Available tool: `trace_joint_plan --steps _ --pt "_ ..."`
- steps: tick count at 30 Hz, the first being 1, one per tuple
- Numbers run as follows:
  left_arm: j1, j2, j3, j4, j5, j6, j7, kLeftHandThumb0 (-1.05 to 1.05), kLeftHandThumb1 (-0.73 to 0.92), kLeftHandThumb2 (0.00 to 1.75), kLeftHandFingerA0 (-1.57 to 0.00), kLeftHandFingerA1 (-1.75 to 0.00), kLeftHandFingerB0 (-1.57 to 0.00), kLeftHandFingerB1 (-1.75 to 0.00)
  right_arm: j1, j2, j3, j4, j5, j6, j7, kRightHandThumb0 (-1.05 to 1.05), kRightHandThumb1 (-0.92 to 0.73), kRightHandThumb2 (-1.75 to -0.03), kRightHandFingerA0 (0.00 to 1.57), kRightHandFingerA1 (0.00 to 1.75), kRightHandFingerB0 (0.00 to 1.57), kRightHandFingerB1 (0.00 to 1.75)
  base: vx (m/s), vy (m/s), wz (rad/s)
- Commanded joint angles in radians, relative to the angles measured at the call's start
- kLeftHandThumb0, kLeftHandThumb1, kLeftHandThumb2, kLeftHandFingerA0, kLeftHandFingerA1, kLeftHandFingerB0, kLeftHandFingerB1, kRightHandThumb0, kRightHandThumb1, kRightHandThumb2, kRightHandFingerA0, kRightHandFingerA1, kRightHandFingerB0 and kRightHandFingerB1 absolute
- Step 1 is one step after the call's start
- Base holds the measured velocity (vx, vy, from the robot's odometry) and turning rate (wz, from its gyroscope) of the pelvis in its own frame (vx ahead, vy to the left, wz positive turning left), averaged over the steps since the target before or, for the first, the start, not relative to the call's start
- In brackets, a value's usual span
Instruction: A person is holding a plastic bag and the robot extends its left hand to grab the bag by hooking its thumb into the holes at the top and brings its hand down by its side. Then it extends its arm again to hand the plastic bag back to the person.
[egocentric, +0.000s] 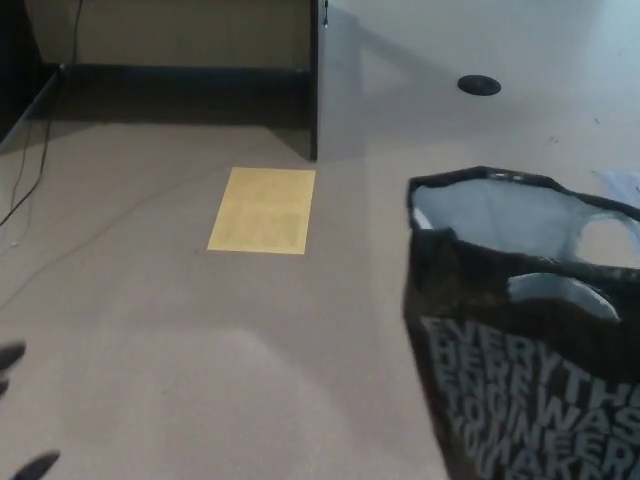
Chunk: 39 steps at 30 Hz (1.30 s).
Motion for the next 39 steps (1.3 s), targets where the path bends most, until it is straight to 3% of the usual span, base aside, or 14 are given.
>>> trace_joint_plan --steps 1,3,4,6,11,15,16,18,21,23,30,35,36,39 --pt "-0.081 0.052 0.025 -0.312 -0.04 0.069 -0.013 -0.52 0.45 0.54 -0.19 -0.36 -0.18 -0.27 0.001 -0.015 -0.003 0.007 0.01 -0.032 -0.012 -0.55 -0.71 -0.61 0.62 0.48 0.35 0.32 0.0 0.0 0.0" --pt "-0.109 0.06 0.029 -0.443 -0.003 0.138 -0.001 -0.66 0.4 0.73 -0.17 -0.44 -0.09 -0.36 0.001 -0.013 -0.006 0.006 0.016 -0.028 -0.006 -0.56 -0.71 -0.61 0.61 0.48 0.35 0.32 0.0 0.0 0.0" --pt "-0.144 0.063 0.02 -0.528 -0.01 0.181 -0.009 -0.34 0.22 0.84 0.0 -0.5 0.0 -0.49 -0.004 -0.015 -0.007 0.005 0.017 -0.028 -0.005 -0.55 -0.71 -0.61 0.6 0.47 0.35 0.32 0.0 0.0 0.0" --pt "-0.184 0.066 0.005 -0.64 0.008 0.234 -0.019 -0.68 0.42 0.76 -0.1 -0.4 -0.06 -0.28 -0.011 -0.015 -0.005 0.008 0.012 -0.033 -0.014 -0.55 -0.7 -0.61 0.61 0.47 0.37 0.32 0.0 0.0 0.0" --pt "-0.262 0.068 -0.04 -0.848 0.068 0.361 -0.05 -0.71 0.46 0.77 -0.11 -0.15 -0.11 -0.19 -0.029 -0.009 -0.003 0.008 0.012 -0.013 -0.016 -0.56 -0.69 -0.61 0.61 0.47 0.38 0.33 0.0 0.0 0.0" --pt "-0.316 0.052 -0.094 -0.955 0.127 0.405 -0.072 -0.65 0.4 0.8 0.0 -0.17 -0.04 -0.23 -0.029 -0.01 -0.003 0.003 0.014 -0.018 -0.012 -0.56 -0.69 -0.61 0.64 0.48 0.4 0.33 0.0 0.0 0.0" --pt "-0.324 0.046 -0.114 -0.983 0.132 0.423 -0.08 -0.68 0.43 0.79 -0.02 -0.16 -0.07 -0.19 -0.031 -0.01 -0.004 0.001 0.016 -0.015 -0.008 -0.59 -0.57 -0.9 0.56 0.6 0.32 0.48 0.0 0.0 0.0" --pt "-0.324 0.05 -0.125 -1.018 0.125 0.459 -0.094 -0.67 0.42 0.79 -0.01 -0.16 -0.04 -0.18 -0.035 -0.011 -0.004 -0.001 0.016 -0.014 -0.007 -0.55 -0.69 -0.62 0.64 0.48 0.4 0.33 0.0 0.0 0.0" --pt "-0.308 0.059 -0.159 -1.111 0.095 0.552 -0.13 -0.66 0.41 0.78 -0.01 -0.17 -0.04 -0.17 -0.044 -0.012 -0.002 -0.004 0.013 -0.011 -0.012 -0.55 -0.69 -0.61 0.64 0.48 0.44 0.34 0.0 0.0 0.0" --pt "-0.307 0.066 -0.169 -1.14 0.094 0.576 -0.143 -0.67 0.42 0.78 -0.02 -0.16 -0.07 -0.19 -0.055 -0.013 -0.002 0.006 0.013 -0.016 -0.011 -0.59 -0.56 -0.9 0.56 0.61 0.37 0.5 0.0 0.0 0.0" --pt "-0.341 0.072 -0.206 -1.177 0.077 0.643 -0.161 -0.65 0.41 0.79 -0.02 -0.22 -0.07 -0.22 -0.063 -0.016 -0.006 0.008 0.021 -0.014 0.007 -0.61 -0.56 -0.91 0.56 0.6 0.38 0.5 0.0 0.0 0.0" --pt "-0.379 0.073 -0.241 -1.208 0.08 0.696 -0.178 -0.7 0.44 0.78 -0.07 -0.28 -0.07 -0.19 -0.069 -0.013 -0.007 0.007 0.023 -0.006 0.007 -0.59 -0.56 -0.91 0.56 0.6 0.39 0.5 0.0 0.0 0.0" --pt "-0.389 0.067 -0.255 -1.218 0.084 0.709 -0.179 -0.7 0.43 0.77 -0.06 -0.28 -0.07 -0.2 -0.068 -0.013 -0.007 0.007 0.023 -0.007 0.007 -0.57 -0.68 -0.61 0.63 0.48 0.47 0.35 0.0 0.0 0.0" --pt "-0.411 0.058 -0.287 -1.245 0.099 0.752 -0.183 -0.7 0.54 0.57 -0.08 -0.27 -0.06 -0.23 -0.066 -0.014 -0.007 0.002 0.024 -0.003 0.011 -0.56 -0.68 -0.6 0.62 0.47 0.49 0.35 0.0 0.0 0.0"
